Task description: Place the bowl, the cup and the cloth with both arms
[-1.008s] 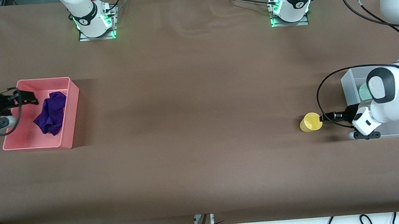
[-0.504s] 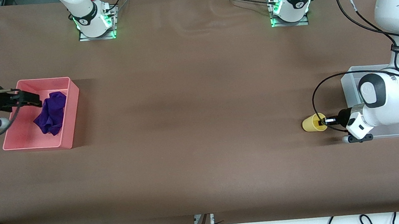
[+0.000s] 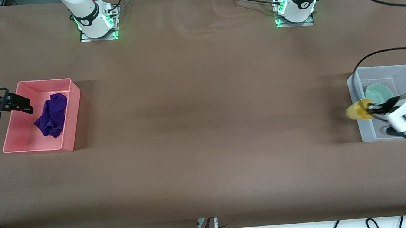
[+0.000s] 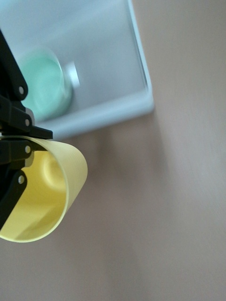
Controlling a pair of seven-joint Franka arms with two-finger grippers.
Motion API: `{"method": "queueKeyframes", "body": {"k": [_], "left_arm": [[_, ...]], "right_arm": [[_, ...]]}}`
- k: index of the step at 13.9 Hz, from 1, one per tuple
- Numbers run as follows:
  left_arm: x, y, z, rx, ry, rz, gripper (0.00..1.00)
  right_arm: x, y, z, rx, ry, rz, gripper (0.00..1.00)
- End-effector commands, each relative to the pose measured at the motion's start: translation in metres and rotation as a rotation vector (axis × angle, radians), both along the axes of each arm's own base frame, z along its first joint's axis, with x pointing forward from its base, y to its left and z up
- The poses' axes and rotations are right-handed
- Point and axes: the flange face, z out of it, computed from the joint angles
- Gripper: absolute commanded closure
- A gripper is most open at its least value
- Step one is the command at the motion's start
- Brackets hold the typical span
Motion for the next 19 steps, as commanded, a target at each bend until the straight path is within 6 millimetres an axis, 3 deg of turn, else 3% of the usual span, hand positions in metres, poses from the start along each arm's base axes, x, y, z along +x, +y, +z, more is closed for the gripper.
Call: {"method": "queueKeyframes", "body": {"k": [1, 2, 5, 6, 7, 9, 13, 17, 19], "left_arm": [[-0.030, 0.056, -0.015, 0.062, 0.094, -0.107, 1.00], [-0.042, 0.079, -0.033, 0.049, 0.094, -0.103, 1.00], [-0.074, 0.116, -0.082, 0.012, 0.041, -0.107, 1.00], [-0.078, 0.118, -0.087, 0.011, 0.021, -0.109, 0.67], [-0.079, 0.119, -0.087, 0.006, 0.019, -0.110, 0.05], [-0.071, 0.112, -0.065, 0.016, -0.009, -0.136, 0.00], [-0.058, 0.055, 0.010, -0.048, -0.056, -0.144, 0.00], [-0.038, -0.043, 0.073, -0.080, -0.111, -0.112, 0.00], [-0.037, -0.088, 0.092, -0.074, -0.130, -0.074, 0.00]], "right_arm": [[-0.010, -0.001, 0.017, -0.072, -0.015, 0.010, 0.00], [-0.013, 0.011, 0.014, -0.075, 0.016, 0.016, 0.00], [-0.016, 0.017, 0.011, -0.072, 0.043, -0.050, 0.00], [-0.014, 0.017, 0.008, -0.060, 0.048, -0.052, 0.00], [-0.013, 0.019, 0.011, -0.049, 0.043, -0.052, 0.00], [-0.012, 0.019, 0.011, -0.051, 0.041, -0.051, 0.00], [-0.010, 0.016, 0.008, -0.053, 0.040, -0.053, 0.00], [-0.009, 0.016, 0.008, -0.053, 0.038, -0.053, 0.00], [-0.009, 0.016, 0.008, -0.053, 0.038, -0.053, 0.00]]}}
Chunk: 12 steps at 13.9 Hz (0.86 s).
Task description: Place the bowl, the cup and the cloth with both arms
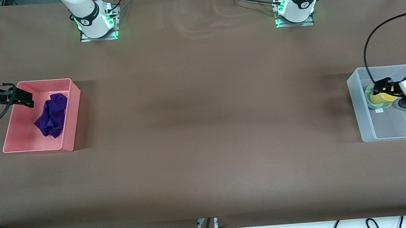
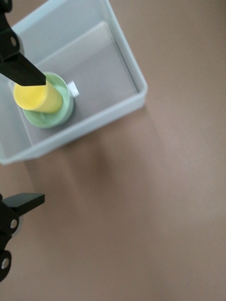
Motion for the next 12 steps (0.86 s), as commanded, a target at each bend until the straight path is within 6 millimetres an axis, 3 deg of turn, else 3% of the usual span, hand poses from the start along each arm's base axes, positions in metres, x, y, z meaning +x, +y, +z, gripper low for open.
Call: {"method": "queueKeyframes", "body": {"k": [1, 2, 3, 4, 6, 7, 9, 12], "left_arm": [[-0.003, -0.043, 0.031, 0.002, -0.026, 0.041, 0.00], [-0.010, -0.071, 0.049, 0.021, -0.052, 0.011, 0.00], [-0.016, -0.084, 0.062, 0.039, -0.070, 0.014, 0.00], [-0.025, -0.083, 0.083, 0.022, -0.098, 0.056, 0.00], [-0.038, -0.091, 0.104, -0.061, -0.130, 0.168, 0.00], [-0.051, -0.092, 0.110, -0.068, -0.131, 0.250, 0.00], [-0.073, -0.113, 0.105, -0.049, -0.113, 0.323, 0.00], [-0.079, -0.121, 0.112, -0.038, -0.124, 0.359, 0.00]], "right_arm": [[0.000, -0.001, 0.006, 0.005, -0.006, -0.014, 0.00], [0.000, -0.001, 0.006, 0.005, -0.006, -0.014, 0.00], [0.000, -0.001, 0.006, 0.007, -0.006, -0.014, 0.00], [0.000, -0.001, 0.006, 0.007, -0.004, -0.014, 0.00], [0.000, -0.001, 0.006, 0.007, -0.006, -0.014, 0.00], [0.000, -0.001, 0.006, 0.007, -0.006, -0.014, 0.00], [0.000, -0.001, 0.006, 0.007, -0.007, -0.013, 0.00], [0.000, -0.001, 0.006, 0.007, -0.007, -0.013, 0.00]]}}
